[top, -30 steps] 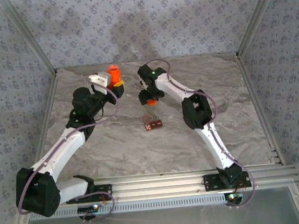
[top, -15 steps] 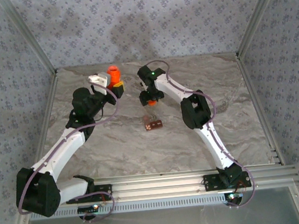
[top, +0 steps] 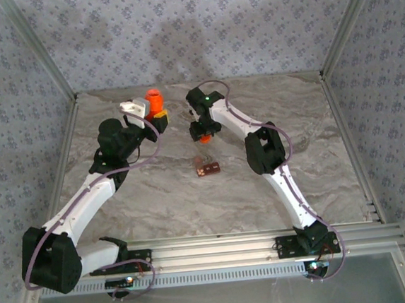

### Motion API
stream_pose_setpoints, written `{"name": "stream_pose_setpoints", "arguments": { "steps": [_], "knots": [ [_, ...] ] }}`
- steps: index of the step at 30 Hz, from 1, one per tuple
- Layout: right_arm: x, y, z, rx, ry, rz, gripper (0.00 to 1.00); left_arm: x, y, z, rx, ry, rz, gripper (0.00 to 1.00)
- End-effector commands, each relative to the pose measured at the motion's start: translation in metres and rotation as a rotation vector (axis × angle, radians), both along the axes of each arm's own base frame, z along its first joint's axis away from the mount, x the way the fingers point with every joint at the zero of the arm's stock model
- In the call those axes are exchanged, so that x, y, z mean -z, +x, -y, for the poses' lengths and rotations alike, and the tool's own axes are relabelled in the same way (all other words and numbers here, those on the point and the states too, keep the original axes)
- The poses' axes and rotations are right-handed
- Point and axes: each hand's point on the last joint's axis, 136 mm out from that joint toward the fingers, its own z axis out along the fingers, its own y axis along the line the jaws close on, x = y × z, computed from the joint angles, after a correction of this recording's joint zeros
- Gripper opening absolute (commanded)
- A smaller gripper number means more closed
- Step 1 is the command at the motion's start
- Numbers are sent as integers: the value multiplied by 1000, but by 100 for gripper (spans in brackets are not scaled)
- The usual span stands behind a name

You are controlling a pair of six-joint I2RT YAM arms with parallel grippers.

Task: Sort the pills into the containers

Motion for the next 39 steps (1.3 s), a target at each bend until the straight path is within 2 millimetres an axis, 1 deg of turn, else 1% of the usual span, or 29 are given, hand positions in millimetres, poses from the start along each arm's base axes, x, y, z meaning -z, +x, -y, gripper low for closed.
{"name": "stream_pose_setpoints", "arguments": {
  "steps": [1, 3, 9, 11, 12, 14, 21, 23, 25, 30, 35, 36, 37, 39],
  "knots": [
    [5, -1, 6, 2, -33, -17, 70, -22, -3, 0, 17, -37, 66, 0],
    [6, -1, 7, 2, -33, -16, 69, -22, -3, 1, 19, -39, 64, 0],
    [7, -1, 6, 2, -30, -18, 61, -22, -3, 0, 17, -38, 63, 0],
    [7, -2, 5, -1, -31, -20, 62, -22, -3, 0, 17, -39, 62, 0],
    [8, -1, 5, -4, -32, -20, 65, -21, -3, 0, 17, -38, 61, 0],
    [9, -2, 6, -8, -40, -20, 67, -21, -3, 0, 16, -40, 61, 0],
    [10, -2, 5, -14, -42, -18, 66, -23, -3, 1, 18, -45, 62, 0],
    [10, -1, 7, -20, -60, -5, 64, -22, -2, 1, 18, -45, 59, 0],
    [11, -3, 6, -30, -64, -12, 63, -22, -2, 1, 17, -45, 57, 0],
    [9, -2, 6, -28, -55, -10, 56, -21, -2, 1, 19, -47, 55, 0],
    [10, -2, 5, -29, -53, -10, 57, -22, -2, 1, 19, -46, 53, 0],
    [10, -2, 5, -29, -53, -13, 56, -21, -2, 1, 19, -46, 52, 0],
    [11, -3, 5, -31, -55, -16, 51, -21, -2, 1, 21, -45, 51, 0],
    [7, -3, 5, -33, -51, -10, 47, -21, -3, 2, 23, -44, 47, 0]
  ]
}}
